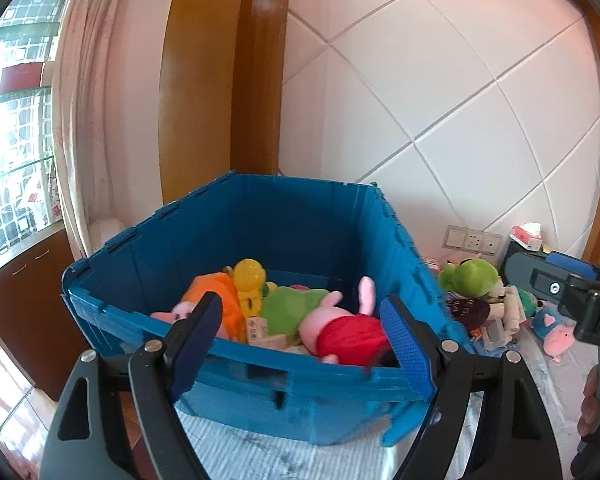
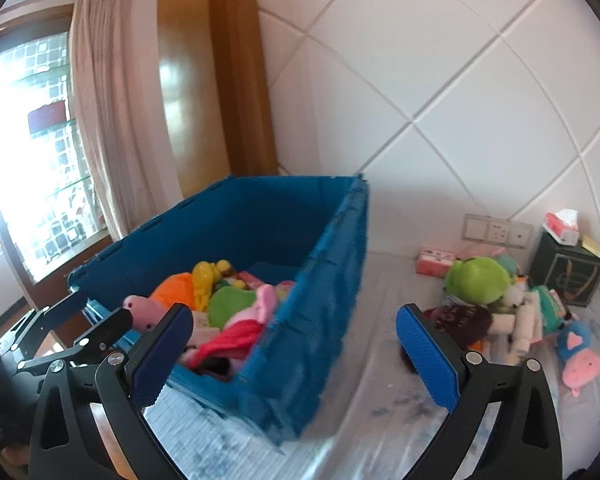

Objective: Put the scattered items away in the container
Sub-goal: 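Move both tools back toward the remaining pile, then grasp the maroon knit hat with the left gripper while the right grasps the clear plastic case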

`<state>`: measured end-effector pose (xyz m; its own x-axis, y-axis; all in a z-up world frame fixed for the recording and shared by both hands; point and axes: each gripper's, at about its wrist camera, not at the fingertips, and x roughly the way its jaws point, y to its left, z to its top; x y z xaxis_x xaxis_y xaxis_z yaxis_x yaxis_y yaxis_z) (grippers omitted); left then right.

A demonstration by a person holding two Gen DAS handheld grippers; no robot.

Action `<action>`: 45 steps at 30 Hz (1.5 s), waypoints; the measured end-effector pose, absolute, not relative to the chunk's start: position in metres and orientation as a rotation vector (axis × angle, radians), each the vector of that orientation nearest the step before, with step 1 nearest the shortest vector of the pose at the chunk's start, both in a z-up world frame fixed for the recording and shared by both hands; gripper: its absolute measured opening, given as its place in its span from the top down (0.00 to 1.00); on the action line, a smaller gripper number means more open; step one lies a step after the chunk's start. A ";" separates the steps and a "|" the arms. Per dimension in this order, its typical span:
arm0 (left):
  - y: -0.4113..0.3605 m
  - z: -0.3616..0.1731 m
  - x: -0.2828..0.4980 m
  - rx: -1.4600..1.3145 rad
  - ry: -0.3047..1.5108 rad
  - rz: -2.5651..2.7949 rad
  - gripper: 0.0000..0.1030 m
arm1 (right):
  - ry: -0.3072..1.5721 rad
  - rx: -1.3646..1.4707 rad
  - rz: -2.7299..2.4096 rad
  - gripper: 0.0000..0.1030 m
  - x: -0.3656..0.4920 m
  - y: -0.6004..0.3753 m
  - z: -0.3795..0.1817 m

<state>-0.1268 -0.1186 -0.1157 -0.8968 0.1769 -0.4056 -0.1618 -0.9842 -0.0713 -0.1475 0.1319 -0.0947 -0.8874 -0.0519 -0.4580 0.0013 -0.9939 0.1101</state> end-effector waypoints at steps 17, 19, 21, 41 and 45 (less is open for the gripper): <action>0.089 -0.145 -0.083 -0.711 0.051 2.742 0.21 | -0.459 0.918 -3.276 0.00 -0.016 0.385 -0.154; 0.109 -0.154 -0.080 -0.755 0.081 2.704 0.21 | -0.571 1.020 -3.315 0.00 0.004 0.422 -0.173; 0.126 -0.161 -0.079 -0.787 0.114 2.671 0.21 | -0.646 1.045 -3.339 0.00 0.022 0.444 -0.181; 0.167 -0.264 -0.154 -0.988 0.113 2.492 0.21 | -0.911 1.397 -3.442 0.00 0.065 0.511 -0.250; 0.186 -0.285 -0.175 -1.023 0.102 2.499 0.21 | -0.854 1.446 -3.312 0.00 0.010 0.515 -0.278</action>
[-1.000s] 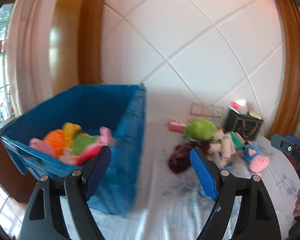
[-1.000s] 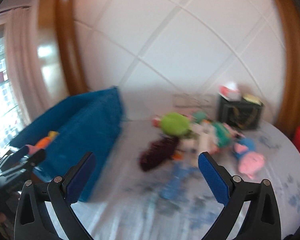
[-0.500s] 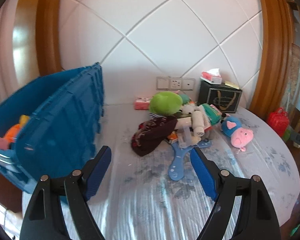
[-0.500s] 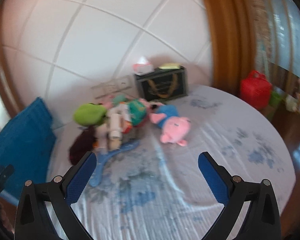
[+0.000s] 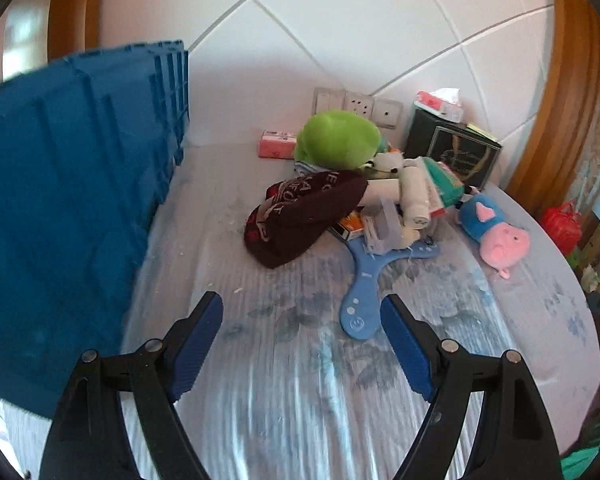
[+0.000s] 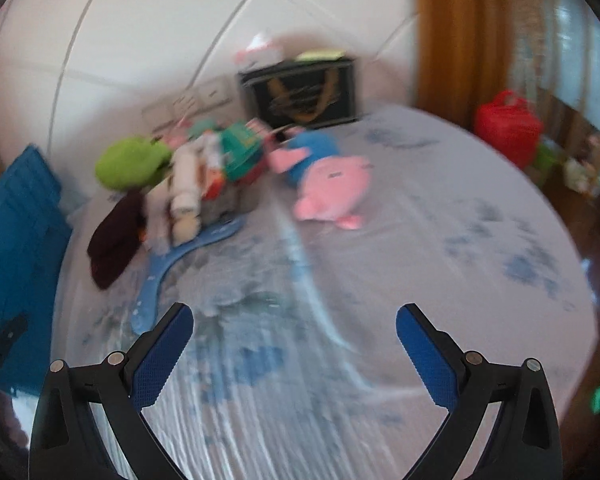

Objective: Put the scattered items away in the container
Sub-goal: 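Grasp the maroon knit hat with the left gripper while the right grasps the clear plastic case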

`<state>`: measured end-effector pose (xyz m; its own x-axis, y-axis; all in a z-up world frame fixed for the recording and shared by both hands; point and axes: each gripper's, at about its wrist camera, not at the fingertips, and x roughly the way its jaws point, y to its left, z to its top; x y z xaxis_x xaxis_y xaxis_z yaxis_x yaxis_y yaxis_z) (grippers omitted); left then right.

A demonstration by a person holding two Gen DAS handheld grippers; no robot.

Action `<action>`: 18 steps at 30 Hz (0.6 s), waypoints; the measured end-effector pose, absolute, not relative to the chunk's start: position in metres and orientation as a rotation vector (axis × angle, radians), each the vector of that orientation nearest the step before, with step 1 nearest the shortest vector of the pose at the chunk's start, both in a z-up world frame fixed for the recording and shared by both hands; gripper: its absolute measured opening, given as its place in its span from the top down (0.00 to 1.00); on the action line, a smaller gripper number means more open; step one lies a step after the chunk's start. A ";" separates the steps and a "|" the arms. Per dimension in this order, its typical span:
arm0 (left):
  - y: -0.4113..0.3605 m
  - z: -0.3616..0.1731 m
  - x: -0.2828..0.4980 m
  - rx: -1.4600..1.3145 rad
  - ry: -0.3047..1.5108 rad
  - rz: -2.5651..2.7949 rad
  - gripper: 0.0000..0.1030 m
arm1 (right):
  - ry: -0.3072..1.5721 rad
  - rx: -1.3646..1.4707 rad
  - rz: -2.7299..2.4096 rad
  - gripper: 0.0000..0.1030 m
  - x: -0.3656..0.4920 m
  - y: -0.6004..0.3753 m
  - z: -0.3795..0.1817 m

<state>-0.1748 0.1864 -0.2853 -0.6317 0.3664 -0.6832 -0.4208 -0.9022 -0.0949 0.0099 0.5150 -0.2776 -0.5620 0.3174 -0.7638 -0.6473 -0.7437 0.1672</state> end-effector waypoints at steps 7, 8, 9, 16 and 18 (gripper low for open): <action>0.239 -0.325 -0.240 -0.977 0.177 2.532 0.28 | 0.609 -1.127 2.430 0.43 -0.120 0.503 -0.327; 0.247 -0.332 -0.251 -0.976 0.195 2.522 0.29 | 0.617 -1.134 2.447 0.46 -0.137 0.500 -0.333; 0.254 -0.340 -0.261 -0.971 0.211 2.511 0.29 | 0.627 -1.142 2.461 0.46 -0.154 0.497 -0.339; 0.291 -0.387 -0.322 -0.930 0.345 2.456 0.29 | 0.713 -1.140 2.490 0.44 -0.218 0.487 -0.375; 0.299 -0.397 -0.335 -0.926 0.375 2.448 0.29 | 0.722 -1.140 2.484 0.43 -0.230 0.486 -0.383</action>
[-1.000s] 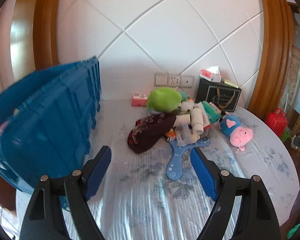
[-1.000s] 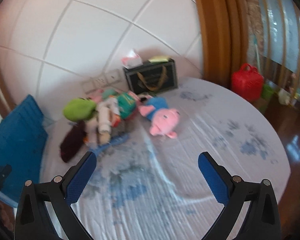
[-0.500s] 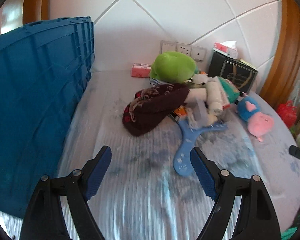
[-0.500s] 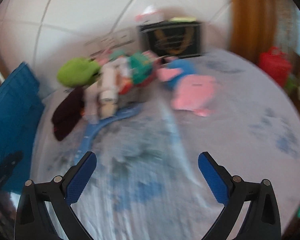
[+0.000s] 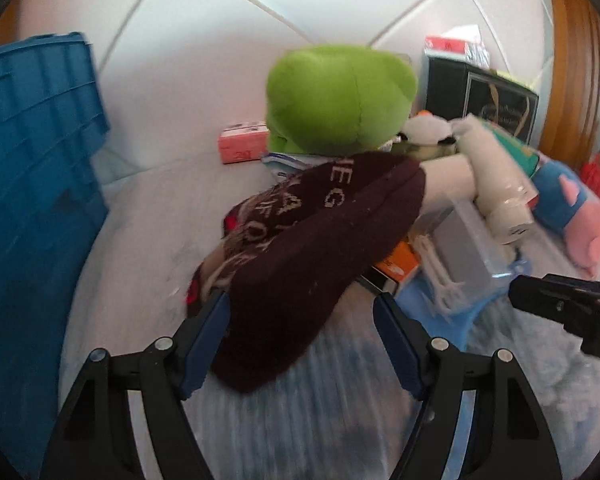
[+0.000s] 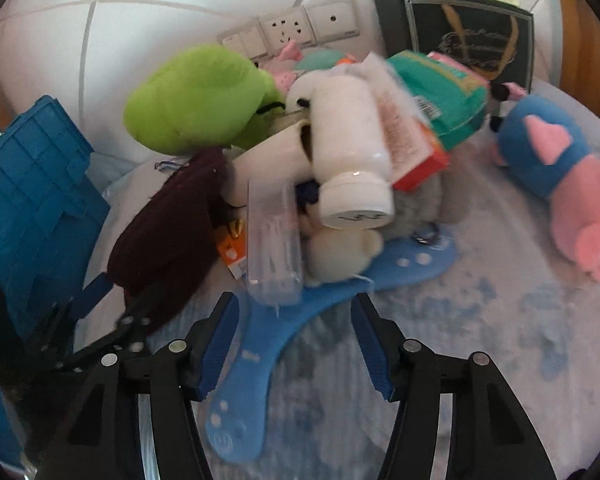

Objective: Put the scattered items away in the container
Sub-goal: 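Grasp the maroon knit hat with the left gripper while the right grasps the clear plastic case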

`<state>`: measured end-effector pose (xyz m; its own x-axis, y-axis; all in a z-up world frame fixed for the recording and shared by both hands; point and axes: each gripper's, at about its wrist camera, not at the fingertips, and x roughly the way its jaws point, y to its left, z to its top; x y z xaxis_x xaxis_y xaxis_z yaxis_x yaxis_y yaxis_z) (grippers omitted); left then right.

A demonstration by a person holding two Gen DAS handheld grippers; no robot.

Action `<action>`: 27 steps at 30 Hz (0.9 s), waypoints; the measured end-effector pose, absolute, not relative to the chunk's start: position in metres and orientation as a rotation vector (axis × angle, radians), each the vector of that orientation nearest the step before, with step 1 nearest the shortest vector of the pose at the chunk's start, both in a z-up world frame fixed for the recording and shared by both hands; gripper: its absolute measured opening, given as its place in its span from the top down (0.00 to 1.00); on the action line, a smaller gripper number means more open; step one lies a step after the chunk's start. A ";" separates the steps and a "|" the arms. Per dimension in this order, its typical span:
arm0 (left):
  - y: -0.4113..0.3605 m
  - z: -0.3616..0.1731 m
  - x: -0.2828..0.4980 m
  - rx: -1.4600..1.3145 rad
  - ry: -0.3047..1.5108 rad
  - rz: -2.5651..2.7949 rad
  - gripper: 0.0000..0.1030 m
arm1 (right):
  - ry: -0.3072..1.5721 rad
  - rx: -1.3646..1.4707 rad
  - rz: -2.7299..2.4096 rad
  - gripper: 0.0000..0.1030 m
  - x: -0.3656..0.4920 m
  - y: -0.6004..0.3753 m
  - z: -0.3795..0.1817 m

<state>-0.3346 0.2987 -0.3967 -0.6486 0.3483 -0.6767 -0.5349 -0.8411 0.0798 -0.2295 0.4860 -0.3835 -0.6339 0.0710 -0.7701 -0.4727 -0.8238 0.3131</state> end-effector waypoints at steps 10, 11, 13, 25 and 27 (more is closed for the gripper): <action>0.308 -0.420 -0.360 -1.024 0.229 2.440 0.79 | 0.684 -1.129 2.457 0.68 -0.265 0.474 -0.412; 0.306 -0.419 -0.357 -1.026 0.216 2.432 0.81 | 0.663 -1.131 2.463 0.68 -0.263 0.470 -0.411; 0.299 -0.414 -0.347 -1.021 0.198 2.419 0.85 | 0.642 -1.138 2.472 0.68 -0.255 0.464 -0.409; 0.272 -0.379 -0.273 -1.020 0.190 2.391 0.92 | 0.656 -1.207 2.408 0.69 -0.179 0.458 -0.402; 0.275 -0.377 -0.278 -1.020 0.198 2.401 0.91 | 0.679 -1.194 2.402 0.69 -0.178 0.469 -0.400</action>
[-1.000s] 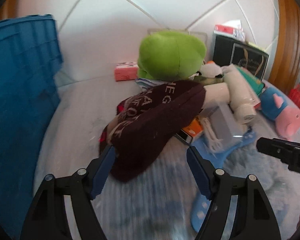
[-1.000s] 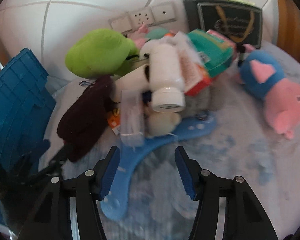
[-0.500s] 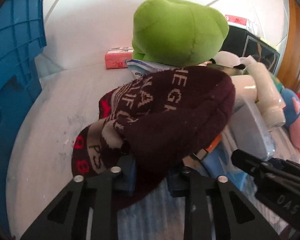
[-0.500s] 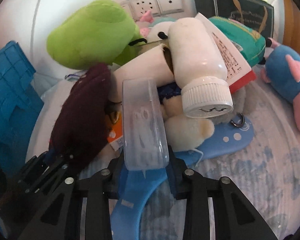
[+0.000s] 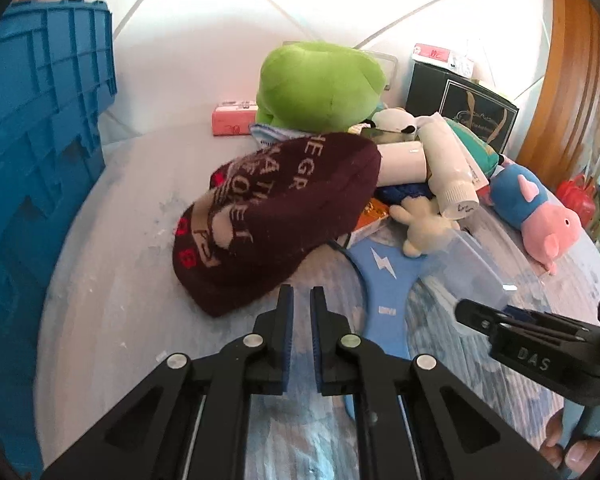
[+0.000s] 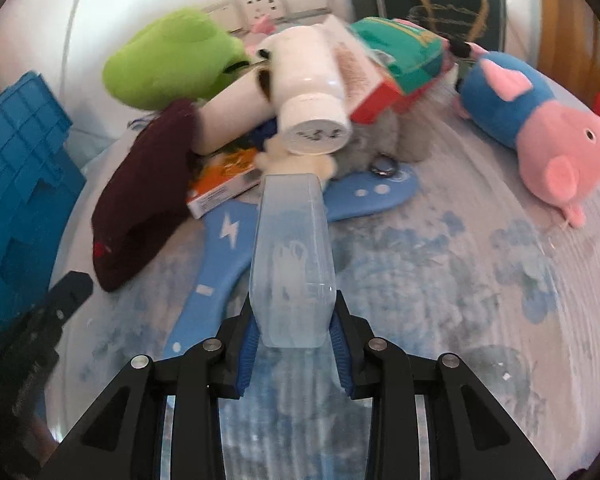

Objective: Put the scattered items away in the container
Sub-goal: 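Grasp the maroon knit hat with the left gripper while the right grasps the clear plastic case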

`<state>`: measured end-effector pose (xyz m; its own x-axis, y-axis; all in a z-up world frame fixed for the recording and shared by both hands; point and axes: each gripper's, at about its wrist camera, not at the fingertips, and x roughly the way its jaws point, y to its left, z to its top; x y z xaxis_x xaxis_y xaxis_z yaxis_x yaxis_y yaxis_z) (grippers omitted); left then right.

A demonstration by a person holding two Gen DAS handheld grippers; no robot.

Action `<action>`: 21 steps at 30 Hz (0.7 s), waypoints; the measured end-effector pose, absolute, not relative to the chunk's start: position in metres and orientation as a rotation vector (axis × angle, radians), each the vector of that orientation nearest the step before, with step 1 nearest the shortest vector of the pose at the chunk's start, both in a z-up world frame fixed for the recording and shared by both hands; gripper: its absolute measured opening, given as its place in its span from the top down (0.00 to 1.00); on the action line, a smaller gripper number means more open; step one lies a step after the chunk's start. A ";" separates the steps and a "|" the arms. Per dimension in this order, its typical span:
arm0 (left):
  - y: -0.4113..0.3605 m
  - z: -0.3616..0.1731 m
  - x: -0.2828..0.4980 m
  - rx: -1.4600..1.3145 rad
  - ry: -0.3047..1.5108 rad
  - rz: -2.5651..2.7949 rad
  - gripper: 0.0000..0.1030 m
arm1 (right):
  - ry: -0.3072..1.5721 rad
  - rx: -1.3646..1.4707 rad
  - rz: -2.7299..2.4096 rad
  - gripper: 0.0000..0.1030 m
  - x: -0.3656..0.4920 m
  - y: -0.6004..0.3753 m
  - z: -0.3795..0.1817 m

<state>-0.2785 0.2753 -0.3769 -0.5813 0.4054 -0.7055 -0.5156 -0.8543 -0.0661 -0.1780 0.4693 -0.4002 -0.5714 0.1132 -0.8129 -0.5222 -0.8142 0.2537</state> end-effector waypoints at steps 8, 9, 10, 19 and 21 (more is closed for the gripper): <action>0.296 -0.366 -0.307 -0.853 0.172 2.462 0.17 | 0.691 -1.058 2.512 0.69 -0.202 0.482 -0.386; 0.302 -0.366 -0.311 -0.828 0.192 2.460 0.15 | 0.678 -1.069 2.510 0.69 -0.208 0.481 -0.389; 0.311 -0.369 -0.317 -0.819 0.233 2.449 0.15 | 0.661 -1.083 2.500 0.69 -0.213 0.480 -0.393; 0.325 -0.426 -0.362 -1.064 0.176 2.372 0.73 | 0.711 -1.161 2.496 0.56 -0.234 0.490 -0.423; 0.318 -0.428 -0.359 -1.060 0.162 2.371 0.77 | 0.743 -1.130 2.494 0.46 -0.235 0.493 -0.426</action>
<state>-0.3594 0.3181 -0.4278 -0.5500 0.4207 -0.7215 -0.5148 -0.8510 -0.1038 -0.2352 0.4927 -0.4257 -0.6443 0.0596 -0.7624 -0.4672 -0.8200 0.3307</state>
